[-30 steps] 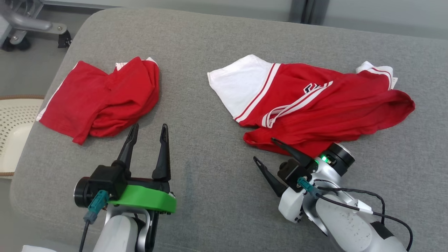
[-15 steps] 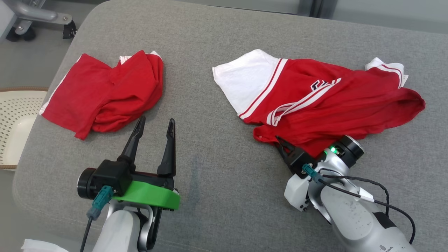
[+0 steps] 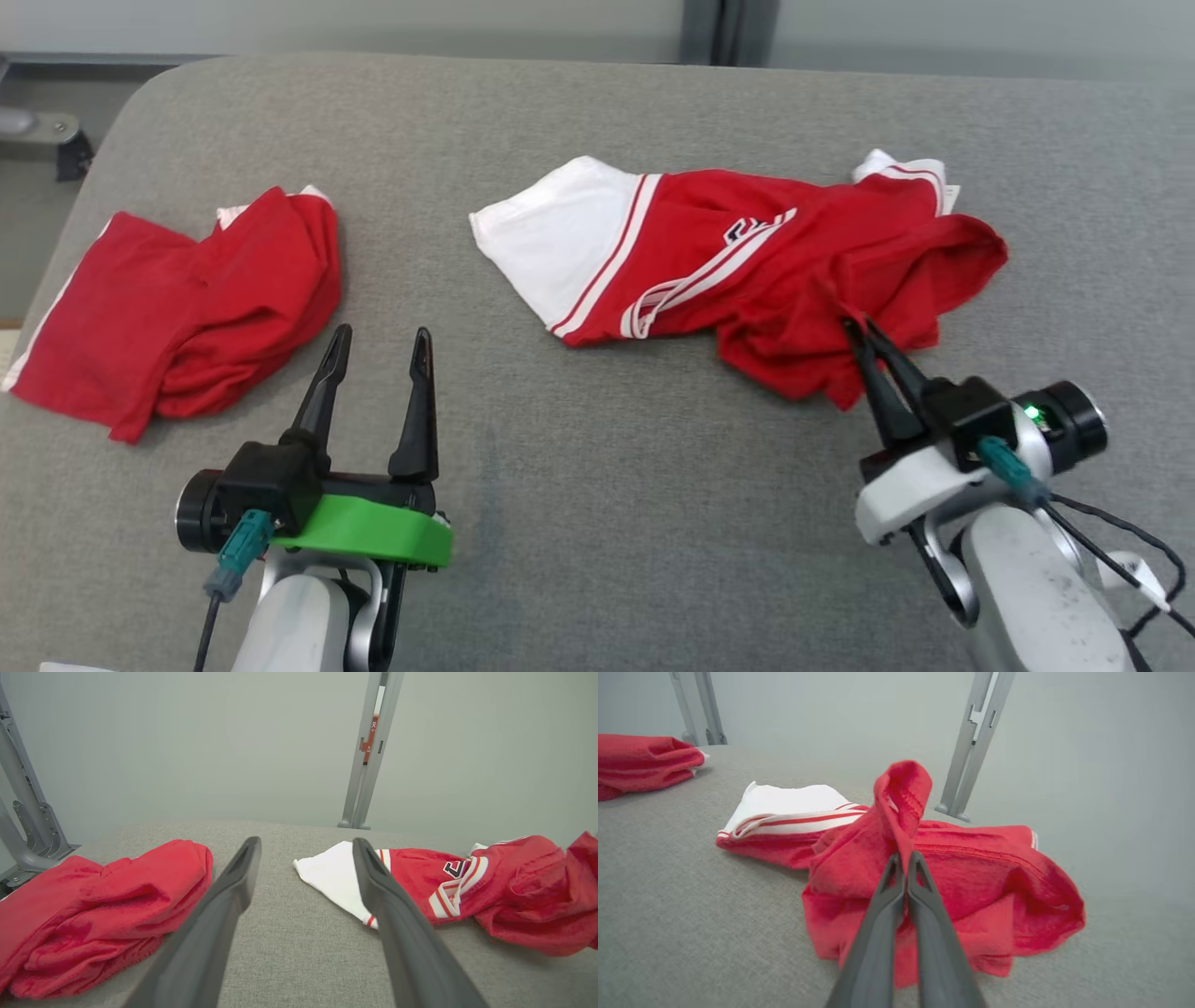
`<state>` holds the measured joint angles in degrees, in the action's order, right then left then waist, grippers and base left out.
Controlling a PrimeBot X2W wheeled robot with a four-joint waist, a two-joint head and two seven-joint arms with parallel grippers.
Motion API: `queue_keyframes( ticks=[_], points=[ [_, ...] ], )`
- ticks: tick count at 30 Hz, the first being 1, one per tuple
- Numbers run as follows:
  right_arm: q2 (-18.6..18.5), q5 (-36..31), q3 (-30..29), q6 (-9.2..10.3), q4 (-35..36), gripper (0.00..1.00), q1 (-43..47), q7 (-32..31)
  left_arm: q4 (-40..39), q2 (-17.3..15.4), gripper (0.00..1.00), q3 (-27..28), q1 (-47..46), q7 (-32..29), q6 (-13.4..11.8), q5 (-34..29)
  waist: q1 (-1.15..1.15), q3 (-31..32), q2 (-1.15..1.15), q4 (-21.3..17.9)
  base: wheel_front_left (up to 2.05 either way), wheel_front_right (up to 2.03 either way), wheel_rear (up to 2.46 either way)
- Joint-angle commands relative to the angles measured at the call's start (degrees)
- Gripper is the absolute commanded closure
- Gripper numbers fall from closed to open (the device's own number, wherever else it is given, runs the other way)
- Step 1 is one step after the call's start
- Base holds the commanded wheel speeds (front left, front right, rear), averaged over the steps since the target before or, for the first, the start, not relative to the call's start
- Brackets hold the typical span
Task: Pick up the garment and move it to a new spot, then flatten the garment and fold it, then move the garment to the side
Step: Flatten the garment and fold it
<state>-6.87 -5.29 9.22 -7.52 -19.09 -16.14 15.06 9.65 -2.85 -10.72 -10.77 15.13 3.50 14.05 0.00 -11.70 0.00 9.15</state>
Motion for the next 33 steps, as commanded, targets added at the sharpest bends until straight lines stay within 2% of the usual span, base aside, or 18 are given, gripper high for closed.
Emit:
queue_keyframes(
  ticks=[1, 9, 13, 16, 17, 18, 23, 30, 33],
  points=[
    [-0.3, 0.6, -1.5, 0.05, 1.5, 1.0, 1.9, 0.2, -0.1, -0.1, 0.0, 0.4, 0.8, 0.0, 0.2, -0.2, 0.0, 2.2, 0.0, -4.9, 0.0, 0.0, 0.0],
    [0.1, 2.3, -12.3, 0.05, 7.0, 1.0, 9.7, 0.2, 0.0, -0.1, 0.0, 0.7, 0.6, 0.0, 0.7, -0.7, 0.0, 2.7, 0.0, -11.1, 0.0, 0.0, 0.0],
    [0.5, 1.1, -17.7, 0.05, 5.7, 1.0, 11.3, 0.2, 0.1, -0.1, 0.0, 0.7, 0.3, 0.0, 0.8, -0.9, 0.0, 2.3, 0.0, -12.4, 0.0, 0.0, 0.0],
    [0.7, 0.2, -21.1, 0.05, 1.8, 1.0, 11.4, 0.1, 0.4, -0.1, 0.0, 0.6, 0.2, 0.0, 0.9, -1.2, 0.0, 2.0, 0.0, -13.0, 0.0, 0.0, 0.0],
    [0.8, -0.5, -21.7, 0.05, 0.5, 0.04, 11.0, 0.0, 0.5, -0.1, 0.0, 0.5, 0.1, 0.0, 1.0, -1.2, 0.0, 2.0, 0.0, -13.1, 0.0, 0.0, 0.0],
    [1.1, -0.3, -22.8, 0.06, -1.1, 0.0, 10.0, -0.2, 0.6, -0.1, 0.0, 0.5, 0.0, 0.0, 1.0, -1.3, 0.0, 1.9, 0.0, -13.1, 0.0, 0.0, 0.0],
    [2.6, 1.8, -23.4, 0.05, -1.1, 0.0, 6.7, 0.1, 0.9, -0.1, 0.0, 0.5, -0.5, 0.0, 1.1, -1.2, 0.0, 1.9, 0.0, -12.9, 0.0, 0.0, 0.0],
    [3.6, 5.9, -15.9, 0.05, 12.2, 0.0, 6.4, 0.2, 0.9, -0.1, 0.0, 0.2, -0.2, 0.0, 1.1, -0.9, 0.0, 2.5, 0.0, -11.4, 0.0, 0.0, 0.0],
    [3.7, 7.4, -12.0, 0.05, 15.5, 0.0, 7.3, 0.2, 0.7, -0.1, 0.0, -0.1, 0.2, 0.0, 1.0, -0.7, 0.0, 3.0, 0.0, -10.6, 0.0, 0.0, 0.0]
  ],
)
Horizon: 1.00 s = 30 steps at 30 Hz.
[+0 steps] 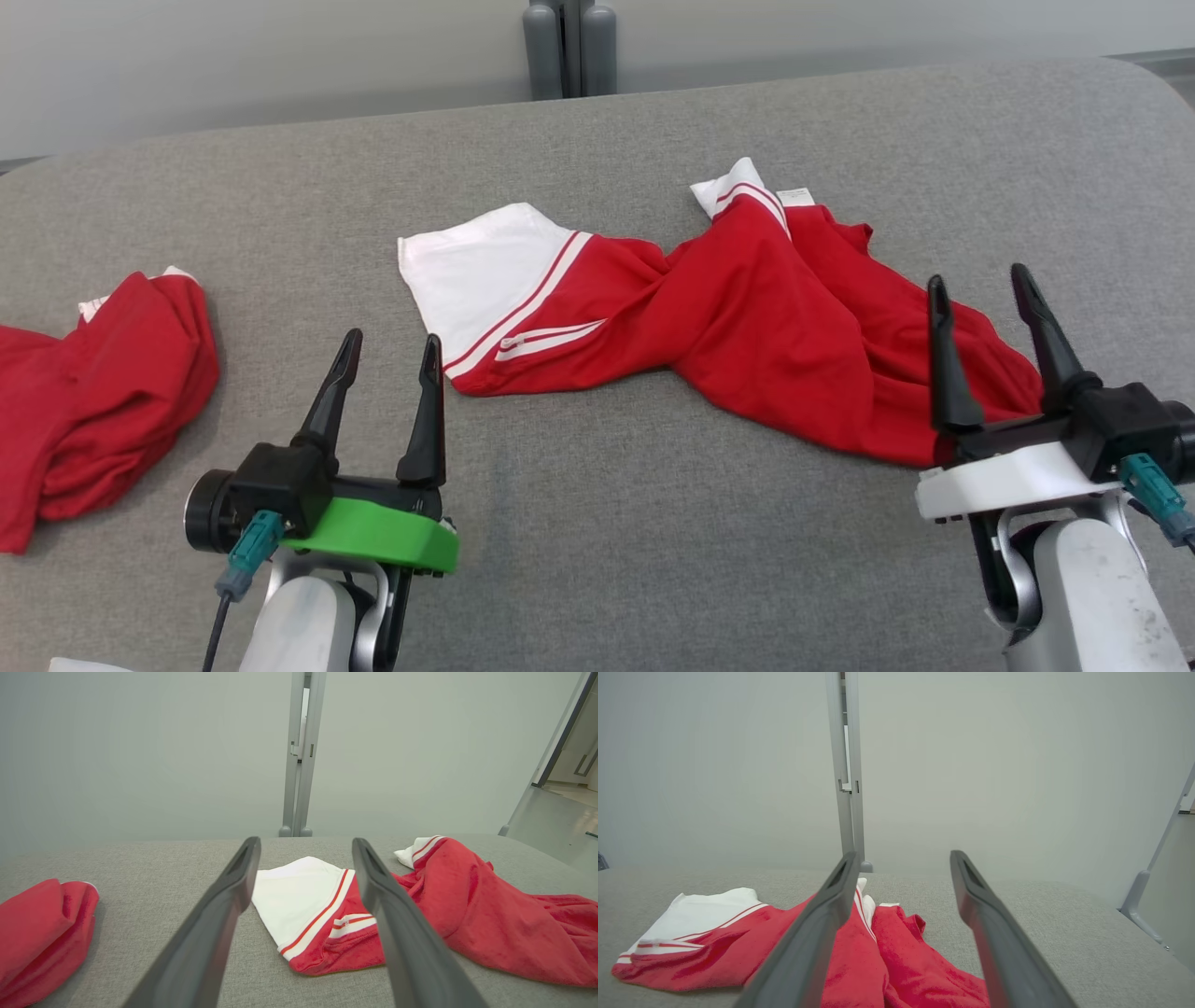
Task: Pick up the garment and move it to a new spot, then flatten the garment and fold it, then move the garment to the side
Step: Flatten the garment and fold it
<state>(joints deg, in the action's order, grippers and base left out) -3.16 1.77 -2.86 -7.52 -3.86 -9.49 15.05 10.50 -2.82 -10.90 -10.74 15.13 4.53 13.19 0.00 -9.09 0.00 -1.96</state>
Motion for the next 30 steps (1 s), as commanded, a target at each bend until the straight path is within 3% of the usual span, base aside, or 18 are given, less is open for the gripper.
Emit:
queue_keyframes(
  ticks=[1, 6, 13, 18, 26, 30],
  points=[
    [0.0, 0.7, 1.4, 0.05, 1.2, 0.0, 0.9, 0.2, -0.3, -0.1, 0.0, -0.1, 0.2, 0.0, -0.1, 0.2, 0.0, 0.6, 0.0, 0.9, 0.0, 0.0, 0.0],
    [0.1, 2.3, 4.6, 0.05, 2.4, 0.0, 2.2, 0.2, -0.9, -0.1, 0.0, -0.9, 1.4, 0.0, -1.0, 1.0, 0.0, 1.5, 0.0, 2.6, 0.0, 0.0, 0.0],
    [0.2, 2.2, 6.1, 0.05, -1.9, 0.0, 0.2, 0.2, -1.3, -0.1, 0.0, -2.1, 2.3, 0.0, -1.5, 2.1, 0.0, 1.1, 0.0, 4.9, 0.0, 0.0, 0.0],
    [-0.6, 2.5, 4.7, 0.05, -10.4, 0.0, -6.0, -0.5, -1.0, -0.1, 0.0, -2.9, 0.7, 0.0, -1.0, 1.9, 0.0, -0.8, 0.0, 6.9, 0.0, 0.0, 0.0],
    [-2.9, 6.0, 3.0, 0.05, -24.6, 0.0, -19.2, -9.2, -0.2, -0.1, 0.0, -4.9, -1.0, 0.0, -0.9, 2.9, 0.0, -4.2, 0.0, 11.4, 0.0, 0.0, 0.0],
    [-5.9, 2.6, 2.1, 0.05, -30.2, 0.0, -24.5, -13.3, 0.3, -0.1, 0.0, -6.1, -1.4, 0.0, -1.3, 3.3, 0.0, -5.3, 0.0, 13.4, 0.0, 0.0, 0.0]
  ],
)
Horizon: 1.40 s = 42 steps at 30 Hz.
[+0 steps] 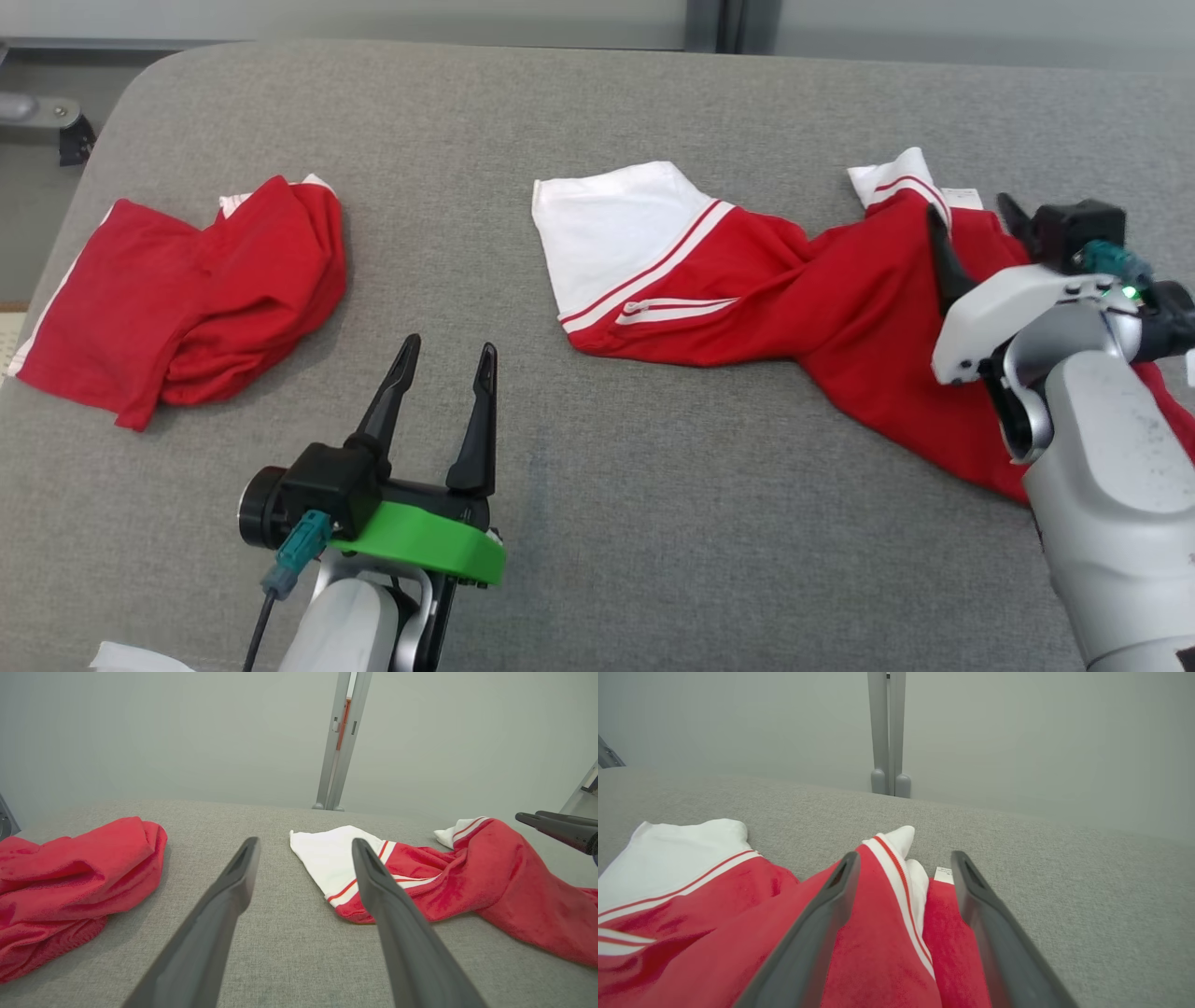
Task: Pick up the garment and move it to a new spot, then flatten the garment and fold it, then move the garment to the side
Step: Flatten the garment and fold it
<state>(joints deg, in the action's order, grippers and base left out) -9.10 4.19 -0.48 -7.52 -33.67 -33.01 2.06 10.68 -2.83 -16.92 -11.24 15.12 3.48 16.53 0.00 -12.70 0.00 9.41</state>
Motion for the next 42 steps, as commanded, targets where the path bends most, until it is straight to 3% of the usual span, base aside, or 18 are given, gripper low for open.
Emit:
queue_keyframes(
  ticks=[1, 14, 15, 16, 23, 29, 34, 42],
  points=[
    [0.3, 0.6, -0.6, 0.05, -1.7, 0.0, -1.9, -1.3, 0.2, -0.1, 0.0, -0.4, -1.0, 0.1, -0.3, 0.1, 0.0, -1.9, 0.0, 2.5, 0.0, 0.0, 0.0],
    [-1.7, 5.5, -2.7, 0.05, -13.8, 0.0, -8.8, -9.5, 0.5, -0.1, 0.0, -3.2, -1.0, 0.0, -1.5, 1.7, 0.0, -1.8, 0.0, 5.2, 0.0, 0.0, 0.0],
    [-1.5, 5.9, -2.9, 0.05, -14.3, 0.36, -9.0, -9.6, 0.5, -0.1, 0.0, -3.2, -1.1, 0.0, -1.5, 1.7, 0.0, -1.8, 0.0, 5.2, 0.0, 0.0, 0.0],
    [-1.5, 6.1, -2.9, 0.05, -14.8, 1.0, -9.2, -9.6, 0.5, -0.1, 0.0, -3.2, -1.1, 0.0, -1.5, 1.7, 0.0, -1.9, 0.0, 5.2, 0.0, 0.0, 0.0],
    [-1.6, 6.8, -2.7, 0.05, -14.3, 1.0, -11.5, -4.1, 0.4, -0.1, 0.0, -2.8, -1.5, 0.0, -1.7, 1.5, 0.0, -2.1, 0.0, 4.9, 0.0, 0.0, 0.0],
    [0.2, 8.4, 2.1, 0.06, -9.0, 1.0, -13.2, 4.5, 0.5, -0.1, 0.0, -2.1, -1.3, 0.0, -1.8, 0.9, 0.0, -0.6, 0.0, 4.3, 0.0, 0.0, 0.0],
    [2.3, 10.6, 12.0, 0.05, -1.5, 1.0, -9.4, 8.1, -0.5, -0.1, 0.0, -0.9, 0.1, 0.0, -2.3, 1.9, 0.0, 1.7, 0.0, 4.2, 0.0, 0.0, 0.0],
    [3.5, 11.9, 30.9, 0.05, 10.1, 1.0, 4.1, 5.4, -0.2, -0.1, 0.0, 1.2, 2.7, 0.0, -2.4, 1.4, 0.0, 4.9, 0.0, 4.0, 0.0, 0.0, 0.0]
  ],
)
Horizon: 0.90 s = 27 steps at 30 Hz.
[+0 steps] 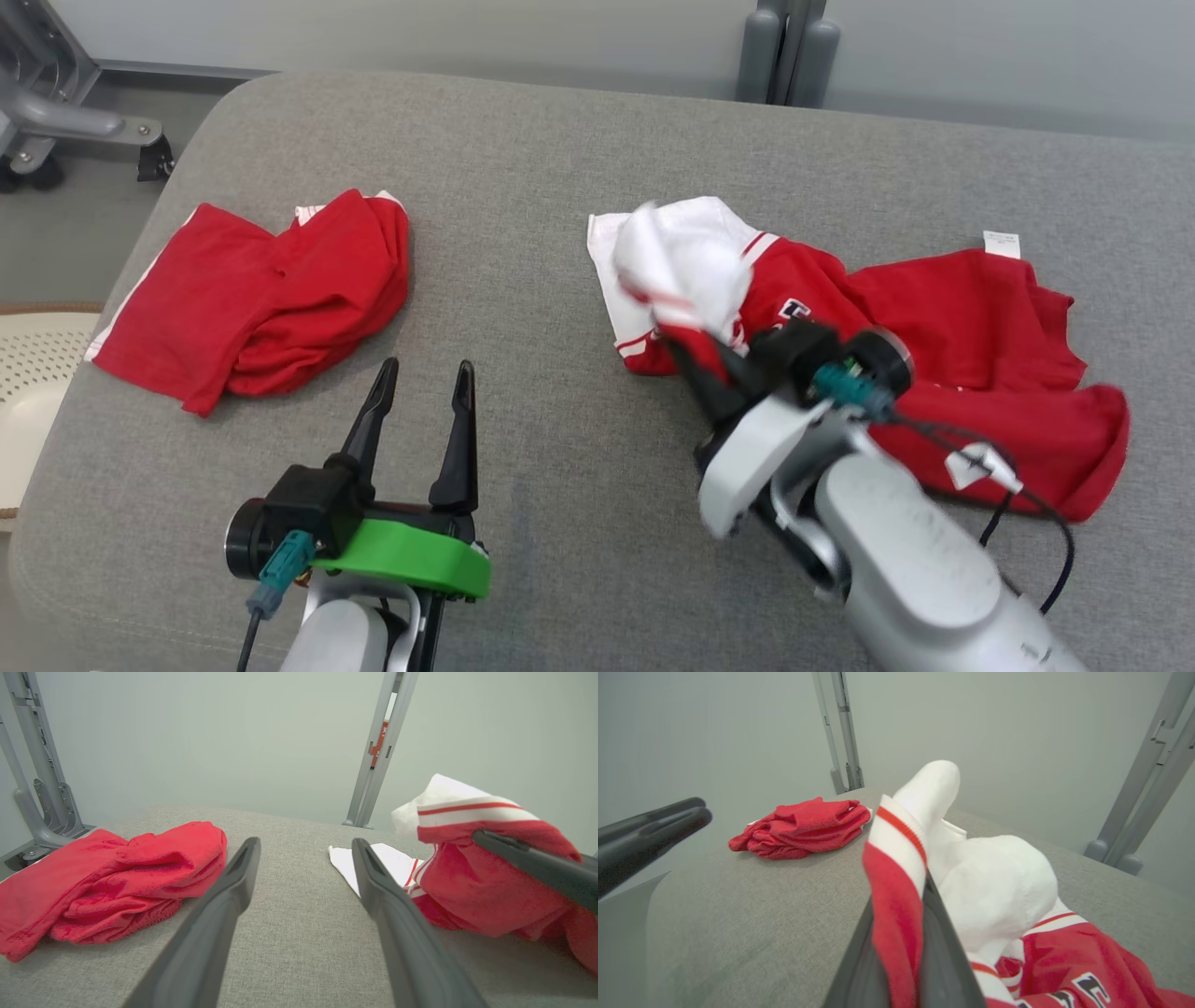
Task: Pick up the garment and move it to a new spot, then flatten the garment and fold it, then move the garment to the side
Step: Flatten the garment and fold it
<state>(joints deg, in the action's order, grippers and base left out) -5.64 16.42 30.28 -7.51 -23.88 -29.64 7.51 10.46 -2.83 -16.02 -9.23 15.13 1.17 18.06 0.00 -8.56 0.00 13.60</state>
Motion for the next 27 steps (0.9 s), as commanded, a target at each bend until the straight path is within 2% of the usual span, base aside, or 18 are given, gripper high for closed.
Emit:
queue_keyframes(
  ticks=[1, 2, 3, 4, 8, 12, 18, 23, 27],
  points=[
    [0.2, -0.5, 2.1, 0.04, 1.0, 1.0, 2.2, -0.4, 0.1, -0.1, 0.0, 0.6, 0.9, 0.0, -0.2, -0.2, 0.0, 1.0, 0.0, -0.3, 0.0, 0.0, 0.0],
    [0.3, -0.3, 4.1, 0.04, 1.7, 0.8, 4.0, -0.7, 0.1, -0.1, 0.0, 0.9, 1.1, 0.0, -0.1, -0.2, 0.0, 1.2, 0.0, -0.4, 0.0, 0.0, 0.0],
    [0.4, 0.1, 6.2, 0.04, 2.0, 0.25, 5.7, -0.9, 0.2, -0.1, 0.0, 1.2, 1.5, 0.0, 0.0, -0.4, 0.0, 1.5, 0.0, -0.5, 0.0, 0.0, 0.0],
    [0.4, 0.2, 7.9, 0.04, 2.1, 0.0, 6.8, -1.4, 0.4, -0.1, 0.0, 1.4, 1.7, 0.0, 0.1, -0.4, 0.0, 1.7, 0.0, -0.6, 0.0, 0.0, 0.0],
    [-0.1, 1.1, 14.1, 0.04, 2.4, 0.0, 9.4, -2.2, 0.8, -0.1, 0.0, 2.4, 1.9, 0.0, 0.1, -0.8, 0.0, 2.4, 0.0, -1.2, 0.0, 0.0, 0.0],
    [-1.3, 2.9, 13.9, 0.04, 3.2, 0.0, 9.1, -1.4, 0.8, -0.1, 0.0, 3.5, 2.5, 0.0, -0.1, -1.3, 0.0, 3.1, 0.0, -2.6, 0.0, 0.0, 0.0],
    [-2.7, 2.9, 4.8, 0.04, 5.6, 0.0, 7.9, 1.0, 0.1, -0.1, 0.0, 4.5, 2.6, 0.0, -0.2, -1.7, 0.0, 4.2, 0.0, -5.1, 0.0, 0.0, 0.0],
    [-3.8, -0.1, -6.6, 0.04, 8.2, 0.0, 9.6, 3.3, -1.5, -0.1, 0.0, 5.4, 1.8, 0.0, -0.3, -1.1, 0.0, 4.5, 0.0, -7.0, 0.0, 0.0, 0.0],
    [-2.5, -2.0, -15.4, 0.03, 10.7, 0.0, 12.5, 5.2, -3.2, -0.1, 0.0, 6.0, 1.3, 0.0, -0.6, -0.6, 0.0, 4.5, 0.0, -8.1, 0.0, 0.0, 0.0]
  ],
)
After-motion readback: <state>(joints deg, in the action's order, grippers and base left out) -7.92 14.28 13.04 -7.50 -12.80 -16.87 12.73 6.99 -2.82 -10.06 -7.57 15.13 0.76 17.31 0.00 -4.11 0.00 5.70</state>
